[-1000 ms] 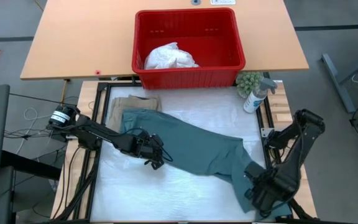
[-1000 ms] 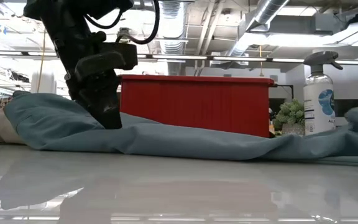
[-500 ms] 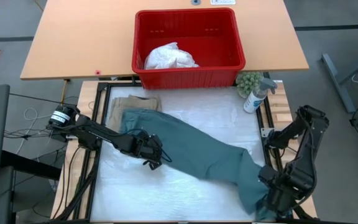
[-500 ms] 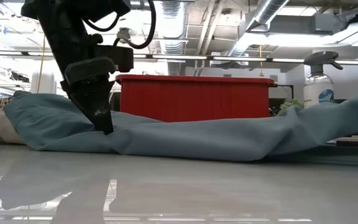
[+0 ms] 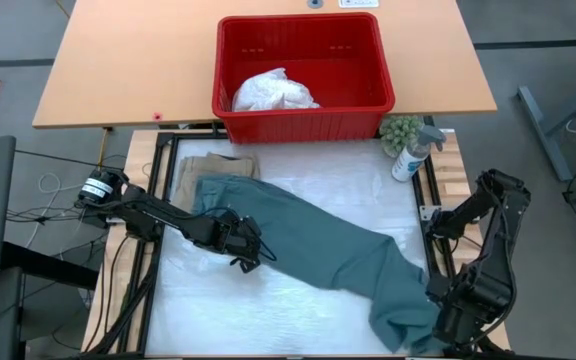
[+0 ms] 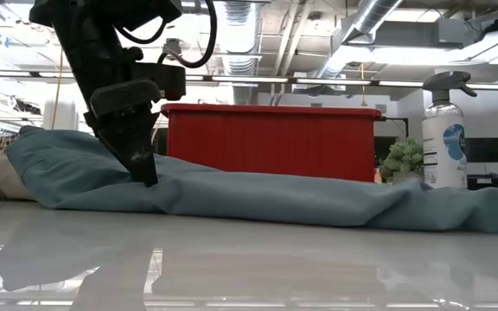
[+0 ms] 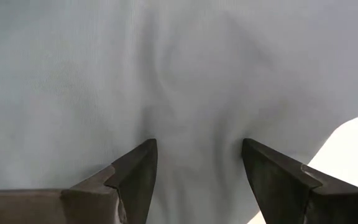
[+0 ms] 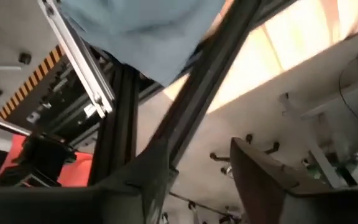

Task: Fold Laundry from Bin
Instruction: Fold the blue pants in the red bin

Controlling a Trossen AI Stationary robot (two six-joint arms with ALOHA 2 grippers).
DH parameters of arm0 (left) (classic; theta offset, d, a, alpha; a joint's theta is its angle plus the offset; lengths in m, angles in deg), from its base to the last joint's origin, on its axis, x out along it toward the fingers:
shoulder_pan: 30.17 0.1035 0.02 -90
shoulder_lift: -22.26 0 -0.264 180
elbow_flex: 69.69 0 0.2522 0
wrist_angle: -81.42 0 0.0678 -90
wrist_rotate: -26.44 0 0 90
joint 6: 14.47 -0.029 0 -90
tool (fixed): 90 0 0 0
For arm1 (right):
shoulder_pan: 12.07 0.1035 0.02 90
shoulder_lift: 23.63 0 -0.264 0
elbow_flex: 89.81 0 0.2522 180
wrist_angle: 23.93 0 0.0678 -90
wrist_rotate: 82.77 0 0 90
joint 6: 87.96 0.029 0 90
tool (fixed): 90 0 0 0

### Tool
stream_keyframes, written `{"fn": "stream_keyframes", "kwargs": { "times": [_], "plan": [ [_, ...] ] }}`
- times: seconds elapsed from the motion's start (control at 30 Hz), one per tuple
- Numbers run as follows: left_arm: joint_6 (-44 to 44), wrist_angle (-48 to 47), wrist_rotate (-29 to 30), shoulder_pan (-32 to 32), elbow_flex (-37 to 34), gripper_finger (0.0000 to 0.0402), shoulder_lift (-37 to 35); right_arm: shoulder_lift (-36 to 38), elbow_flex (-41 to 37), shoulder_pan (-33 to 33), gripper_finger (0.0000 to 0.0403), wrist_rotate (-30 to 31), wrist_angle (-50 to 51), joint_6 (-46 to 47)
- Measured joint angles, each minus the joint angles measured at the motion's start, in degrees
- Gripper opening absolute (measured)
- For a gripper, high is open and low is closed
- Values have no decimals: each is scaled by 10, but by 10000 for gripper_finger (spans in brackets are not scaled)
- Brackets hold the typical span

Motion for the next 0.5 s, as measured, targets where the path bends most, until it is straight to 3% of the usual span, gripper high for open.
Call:
{"fn": "stream_keyframes", "kwargs": {
  "times": [0.07,0.2,0.3,0.5],
  "plan": [
    [0,1,0,0,0,226,0,0,0,-3,207,34,-9,0],
    [2,9,0,0,0,226,0,1,0,-21,214,204,-93,-1],
    [14,10,2,0,0,226,0,-19,1,-45,213,305,-171,-79],
    [16,10,0,0,0,226,0,-120,1,-74,215,303,-250,-237]
  ]
}}
